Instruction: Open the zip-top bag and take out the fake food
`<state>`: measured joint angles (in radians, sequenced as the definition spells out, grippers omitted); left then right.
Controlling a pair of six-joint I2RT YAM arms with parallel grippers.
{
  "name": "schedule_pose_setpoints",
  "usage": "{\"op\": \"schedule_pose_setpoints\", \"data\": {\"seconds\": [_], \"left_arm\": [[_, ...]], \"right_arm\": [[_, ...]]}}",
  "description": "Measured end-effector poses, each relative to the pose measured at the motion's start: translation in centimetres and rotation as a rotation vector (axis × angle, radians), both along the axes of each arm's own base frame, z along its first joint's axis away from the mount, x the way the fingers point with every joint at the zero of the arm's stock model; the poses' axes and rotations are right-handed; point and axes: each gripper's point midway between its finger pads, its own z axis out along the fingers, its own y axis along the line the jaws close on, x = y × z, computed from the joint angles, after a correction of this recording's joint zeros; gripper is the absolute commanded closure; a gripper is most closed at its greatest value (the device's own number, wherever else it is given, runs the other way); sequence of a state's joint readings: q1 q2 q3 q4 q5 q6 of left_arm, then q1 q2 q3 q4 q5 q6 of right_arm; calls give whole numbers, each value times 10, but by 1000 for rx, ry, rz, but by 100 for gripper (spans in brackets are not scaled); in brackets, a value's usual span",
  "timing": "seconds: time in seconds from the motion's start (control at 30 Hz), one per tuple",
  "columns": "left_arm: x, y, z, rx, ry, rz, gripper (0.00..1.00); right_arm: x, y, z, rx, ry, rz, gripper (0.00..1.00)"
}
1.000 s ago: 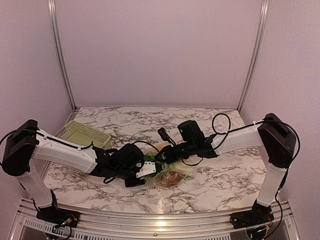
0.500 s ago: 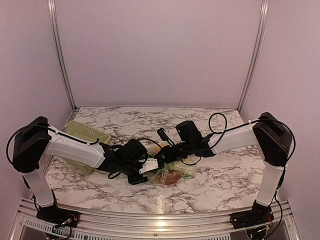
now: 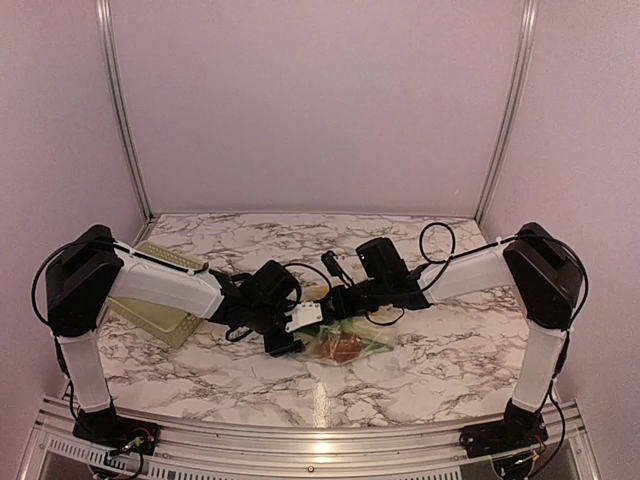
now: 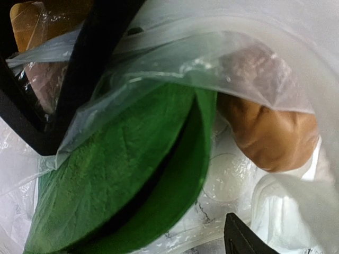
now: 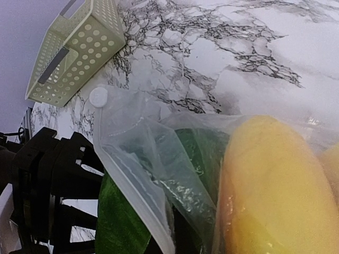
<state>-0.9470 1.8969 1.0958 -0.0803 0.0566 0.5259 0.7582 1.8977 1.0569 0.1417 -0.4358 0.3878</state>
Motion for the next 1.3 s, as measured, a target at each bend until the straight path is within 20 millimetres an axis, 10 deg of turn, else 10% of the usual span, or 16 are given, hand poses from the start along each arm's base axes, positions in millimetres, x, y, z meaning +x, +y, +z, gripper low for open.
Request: {"op": "schedule_pose_setpoints", "data": {"seconds": [0.53, 0.9, 1.3], "left_arm": [[-36, 10, 8, -53, -10, -77, 39], [-31, 20, 135, -367, -275, -20, 40], [-35, 13, 78, -179, -320, -98, 27]], "right_arm": [[11, -2, -3, -21, -24, -16, 100], [-13, -2, 22, 91, -17, 44, 100], [-18, 0, 33, 118, -4, 53, 100]]}}
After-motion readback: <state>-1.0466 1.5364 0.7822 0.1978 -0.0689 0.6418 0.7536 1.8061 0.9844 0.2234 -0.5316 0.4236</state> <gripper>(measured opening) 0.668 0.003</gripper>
